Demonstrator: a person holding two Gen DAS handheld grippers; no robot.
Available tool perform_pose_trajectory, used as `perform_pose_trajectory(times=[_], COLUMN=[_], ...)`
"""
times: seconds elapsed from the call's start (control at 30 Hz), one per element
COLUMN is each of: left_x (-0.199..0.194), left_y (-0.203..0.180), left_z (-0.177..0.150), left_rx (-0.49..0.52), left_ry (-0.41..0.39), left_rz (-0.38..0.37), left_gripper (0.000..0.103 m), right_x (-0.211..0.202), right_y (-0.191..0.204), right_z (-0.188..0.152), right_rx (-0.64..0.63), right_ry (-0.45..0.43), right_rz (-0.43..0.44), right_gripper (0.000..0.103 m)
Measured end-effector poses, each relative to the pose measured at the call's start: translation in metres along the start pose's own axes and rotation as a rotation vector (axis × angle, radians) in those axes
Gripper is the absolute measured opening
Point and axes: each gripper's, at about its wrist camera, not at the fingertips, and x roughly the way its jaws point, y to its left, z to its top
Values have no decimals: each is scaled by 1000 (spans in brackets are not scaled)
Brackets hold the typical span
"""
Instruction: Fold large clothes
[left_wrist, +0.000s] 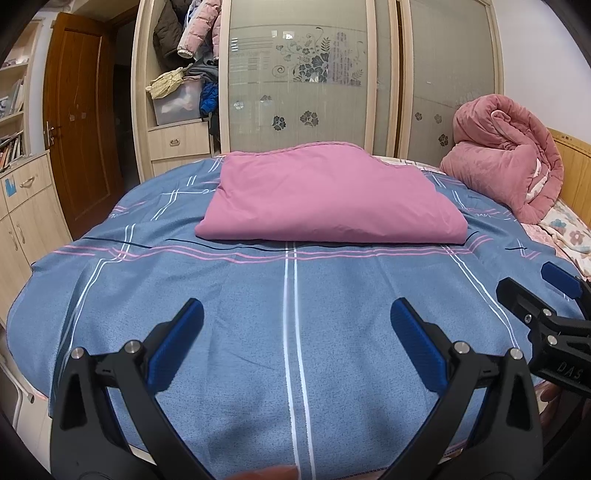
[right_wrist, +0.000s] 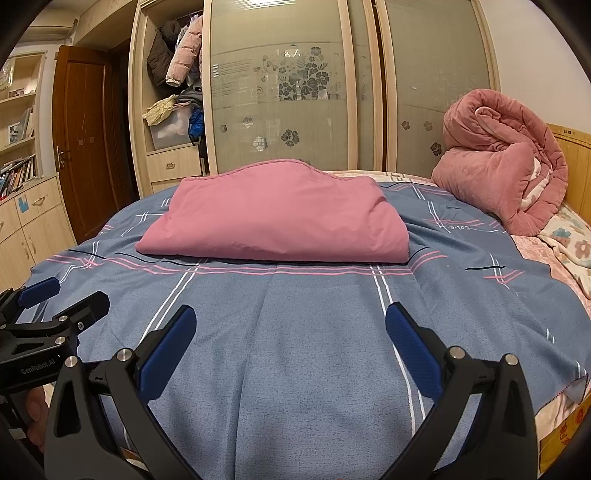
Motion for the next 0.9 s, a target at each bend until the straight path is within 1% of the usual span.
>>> perform_pose_trajectory(times=[0.4, 0.53, 0.63, 0.77, 0.9], left_x=[1, -2, -5, -9, -7], left_y=[-2, -2, -3, -4, -3], left_z=[-1, -4, -7, -7, -6], left_rx=[9, 9, 8, 18, 13], left_ry=[1, -15, -35, -44, -30], left_rz=[4, 41, 52, 35, 15], left_gripper=[101, 101, 101, 101, 101], right_x=[0, 0, 0, 0, 0], right_y=[0, 0, 0, 0, 0], right_z=[0, 0, 0, 0, 0], right_rx=[0, 1, 0, -1, -2], right_ry=[0, 0, -1, 0, 0], right_rz=[1, 1, 1, 2, 2], right_gripper=[102, 102, 102, 102, 102])
